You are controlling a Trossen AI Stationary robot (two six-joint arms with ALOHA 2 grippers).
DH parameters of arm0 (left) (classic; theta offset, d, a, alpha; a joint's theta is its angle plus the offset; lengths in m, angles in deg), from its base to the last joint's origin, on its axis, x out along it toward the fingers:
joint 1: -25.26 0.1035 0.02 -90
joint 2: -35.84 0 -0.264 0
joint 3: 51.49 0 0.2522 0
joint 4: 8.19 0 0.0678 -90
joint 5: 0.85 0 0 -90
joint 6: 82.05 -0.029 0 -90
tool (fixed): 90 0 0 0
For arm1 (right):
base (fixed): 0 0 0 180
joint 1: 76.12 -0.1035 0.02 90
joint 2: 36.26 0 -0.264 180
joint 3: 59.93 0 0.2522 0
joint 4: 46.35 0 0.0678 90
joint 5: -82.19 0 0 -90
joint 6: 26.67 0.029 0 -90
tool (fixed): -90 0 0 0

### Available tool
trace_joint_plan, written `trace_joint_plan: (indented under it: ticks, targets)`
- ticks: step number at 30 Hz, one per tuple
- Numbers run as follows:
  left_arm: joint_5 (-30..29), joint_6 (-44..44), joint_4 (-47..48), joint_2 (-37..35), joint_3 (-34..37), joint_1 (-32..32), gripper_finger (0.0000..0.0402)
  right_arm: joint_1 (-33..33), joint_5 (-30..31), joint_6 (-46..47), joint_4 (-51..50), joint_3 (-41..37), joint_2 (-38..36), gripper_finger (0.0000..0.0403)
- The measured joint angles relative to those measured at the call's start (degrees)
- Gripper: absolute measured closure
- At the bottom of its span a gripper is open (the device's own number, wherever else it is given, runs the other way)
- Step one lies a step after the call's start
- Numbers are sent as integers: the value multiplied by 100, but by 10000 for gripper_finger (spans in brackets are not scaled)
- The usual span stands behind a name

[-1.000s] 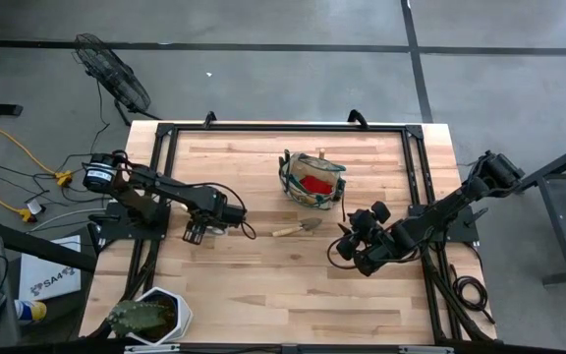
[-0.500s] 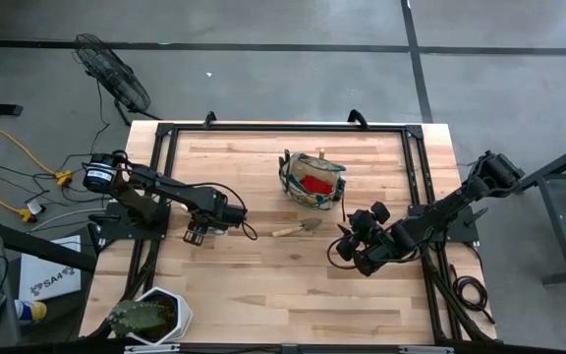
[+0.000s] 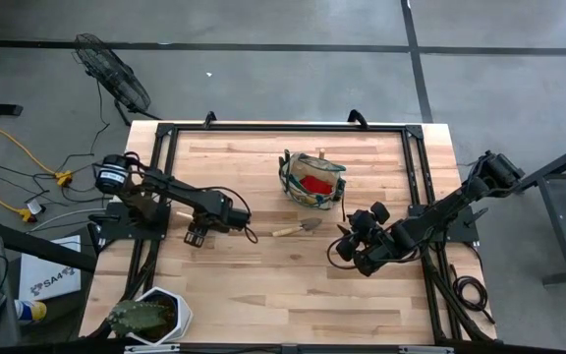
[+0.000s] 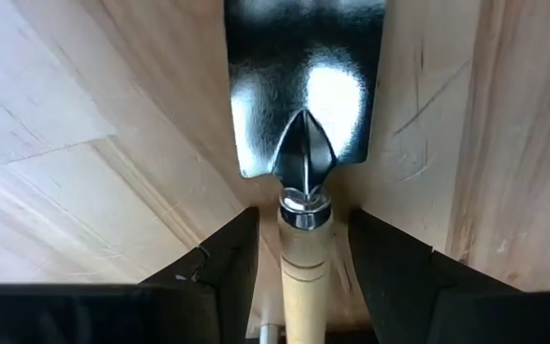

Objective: Pick & Place Garden tools in Gardening bag
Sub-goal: Put the left brown trowel into the gardening bag

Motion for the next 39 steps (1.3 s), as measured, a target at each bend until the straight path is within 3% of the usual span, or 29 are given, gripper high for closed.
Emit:
trace_joint_plan:
  ticks: [7,16,26,32,39]
  targets:
    - [-9,-1,-19,103,4,0,252,-20,-2,2,22,0,0,214]
    - [-10,-1,-17,110,15,0,345,-20,-4,9,22,0,0,214]
    - [122,-23,27,84,-27,2,345,-20,-4,20,30,0,0,214]
    - [219,427,30,-171,-151,6,345,-20,-82,2,63,0,0,214]
    - [1273,568,-160,-702,-413,2,345,-22,-245,-89,158,0,0,214]
